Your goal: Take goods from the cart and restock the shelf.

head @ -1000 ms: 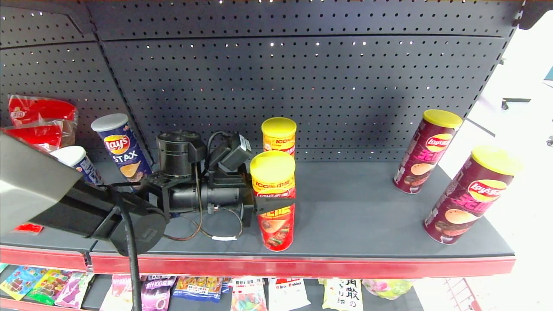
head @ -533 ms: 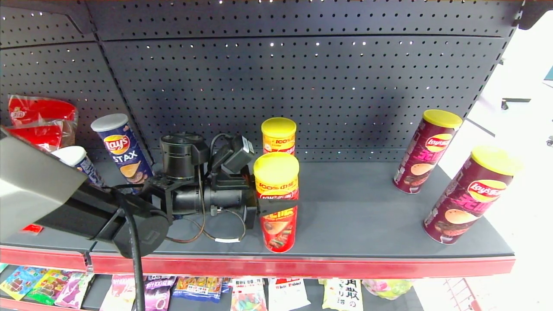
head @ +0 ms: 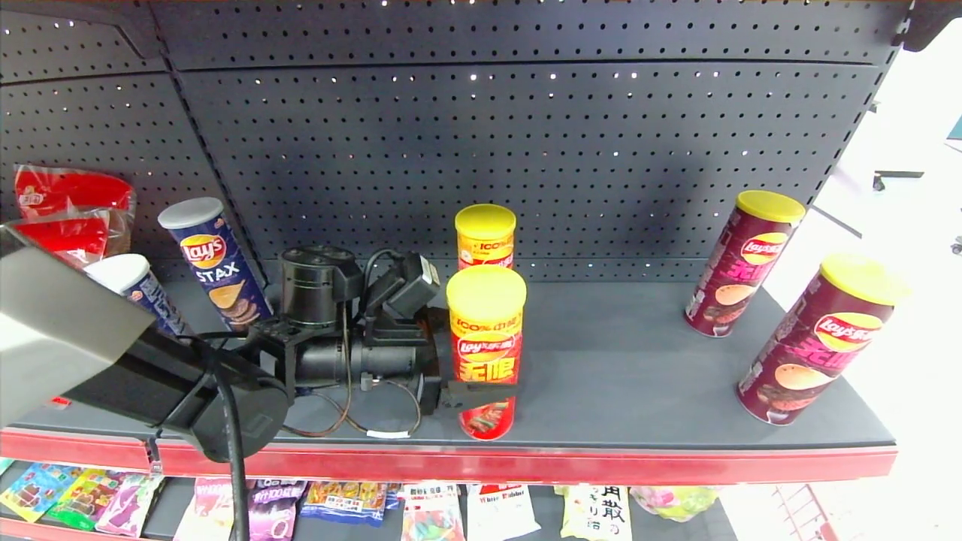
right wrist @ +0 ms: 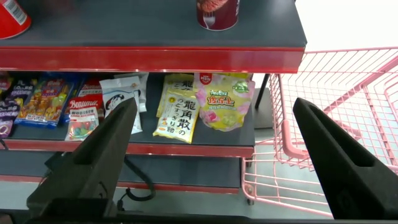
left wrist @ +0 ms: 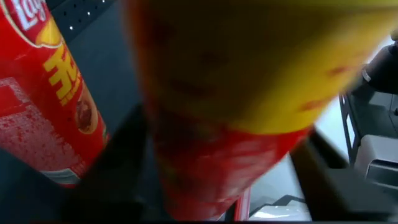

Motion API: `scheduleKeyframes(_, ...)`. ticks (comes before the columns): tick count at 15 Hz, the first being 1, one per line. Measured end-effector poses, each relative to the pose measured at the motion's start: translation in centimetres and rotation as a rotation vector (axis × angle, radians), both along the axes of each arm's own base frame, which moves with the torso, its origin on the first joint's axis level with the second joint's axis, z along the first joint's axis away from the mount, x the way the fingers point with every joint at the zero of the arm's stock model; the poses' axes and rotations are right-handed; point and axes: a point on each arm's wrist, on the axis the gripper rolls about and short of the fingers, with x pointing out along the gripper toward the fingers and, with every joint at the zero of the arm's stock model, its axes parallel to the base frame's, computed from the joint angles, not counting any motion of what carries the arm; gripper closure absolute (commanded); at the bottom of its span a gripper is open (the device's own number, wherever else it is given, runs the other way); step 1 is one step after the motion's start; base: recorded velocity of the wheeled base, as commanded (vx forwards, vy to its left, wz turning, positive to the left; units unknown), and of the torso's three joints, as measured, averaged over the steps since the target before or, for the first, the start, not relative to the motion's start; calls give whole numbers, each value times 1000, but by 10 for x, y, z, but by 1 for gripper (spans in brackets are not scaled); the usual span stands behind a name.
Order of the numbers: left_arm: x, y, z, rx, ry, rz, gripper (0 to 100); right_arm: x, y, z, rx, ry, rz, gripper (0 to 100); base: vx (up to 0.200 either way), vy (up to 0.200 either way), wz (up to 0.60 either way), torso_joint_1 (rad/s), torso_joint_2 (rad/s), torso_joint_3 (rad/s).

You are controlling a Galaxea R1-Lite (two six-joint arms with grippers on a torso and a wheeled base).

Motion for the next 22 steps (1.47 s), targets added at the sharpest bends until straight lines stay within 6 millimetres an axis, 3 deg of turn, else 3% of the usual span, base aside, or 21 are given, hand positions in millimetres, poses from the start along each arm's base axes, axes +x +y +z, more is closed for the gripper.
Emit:
scheduleKeyframes(4, -2, 9, -2, -16, -34, 29, 0, 0, 0, 0, 0, 0, 0, 0, 0, 0, 0, 0, 0, 0)
scheduleKeyframes(8, -25, 38, -19, -68, -73, 111, 0, 0, 0, 0, 1, 0, 1, 0, 0, 0, 0, 0, 0, 0)
scheduleKeyframes(13, -49, 62, -22, -163, 10, 275, 0, 0, 0, 0, 1, 0, 3, 0, 0, 0, 0, 0, 0, 0)
scheduleKeyframes(22, -119, 95, -16, -107, 36, 446, 0, 0, 0, 0, 0, 0, 7, 0, 0, 0, 0, 0, 0, 0)
